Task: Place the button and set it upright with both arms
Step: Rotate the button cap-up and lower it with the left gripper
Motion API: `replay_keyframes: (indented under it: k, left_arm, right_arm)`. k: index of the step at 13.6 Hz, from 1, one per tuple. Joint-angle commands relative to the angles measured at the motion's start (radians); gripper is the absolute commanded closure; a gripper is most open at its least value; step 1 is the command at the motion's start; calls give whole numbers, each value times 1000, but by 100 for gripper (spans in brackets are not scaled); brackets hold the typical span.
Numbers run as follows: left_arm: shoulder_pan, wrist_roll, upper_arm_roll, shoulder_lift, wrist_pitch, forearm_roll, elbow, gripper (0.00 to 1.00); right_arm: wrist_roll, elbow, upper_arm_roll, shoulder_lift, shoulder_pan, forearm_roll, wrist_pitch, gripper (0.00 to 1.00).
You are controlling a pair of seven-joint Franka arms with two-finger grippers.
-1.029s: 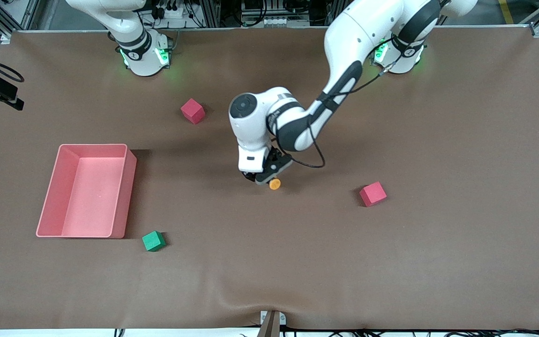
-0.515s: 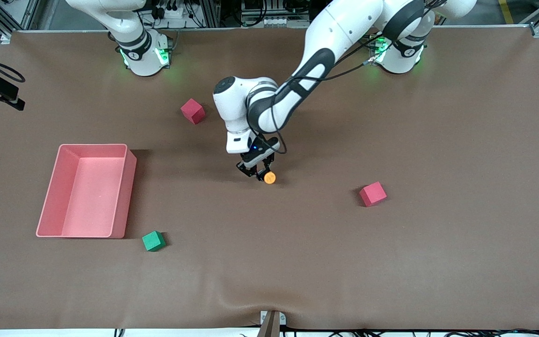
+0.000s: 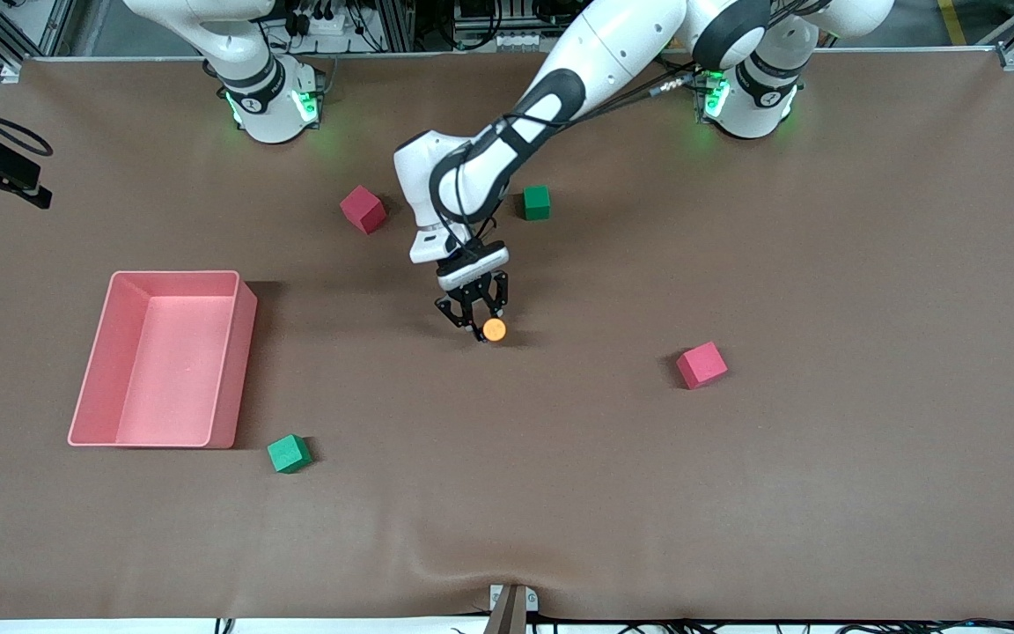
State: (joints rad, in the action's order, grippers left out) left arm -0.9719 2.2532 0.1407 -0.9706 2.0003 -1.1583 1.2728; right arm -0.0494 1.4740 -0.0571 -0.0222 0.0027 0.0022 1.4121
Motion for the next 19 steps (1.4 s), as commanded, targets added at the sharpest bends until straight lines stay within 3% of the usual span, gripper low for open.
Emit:
replay_keyframes:
  k: [1, 12, 14, 15, 17, 18, 19]
  left_arm:
    - [-17, 65, -7, -19, -24, -119, -9, 100]
    - [-30, 146, -26, -142, -75, -365, -10, 96]
    - [-28, 176, -26, -157, -75, -386, -10, 90]
    - [-30, 192, -26, -163, -75, -389, -10, 82]
    - [-28, 198, -26, -165, -75, -391, -10, 16]
    - [-28, 195, -26, -165, -75, -390, -9, 0]
    - [-28, 195, -24, -162, -75, -382, -10, 0]
  right_arm:
    - [8, 14, 0, -12, 5, 2, 11, 0]
    - [10, 16, 0, -10, 16, 4, 19, 0]
    - [10, 19, -1, -8, 16, 7, 19, 0]
    - [10, 20, -1, -8, 14, 7, 19, 0]
    - [10, 22, -1, -8, 16, 7, 15, 0]
    - [10, 22, -1, -8, 16, 9, 13, 0]
    - [10, 22, -1, -8, 16, 9, 15, 0]
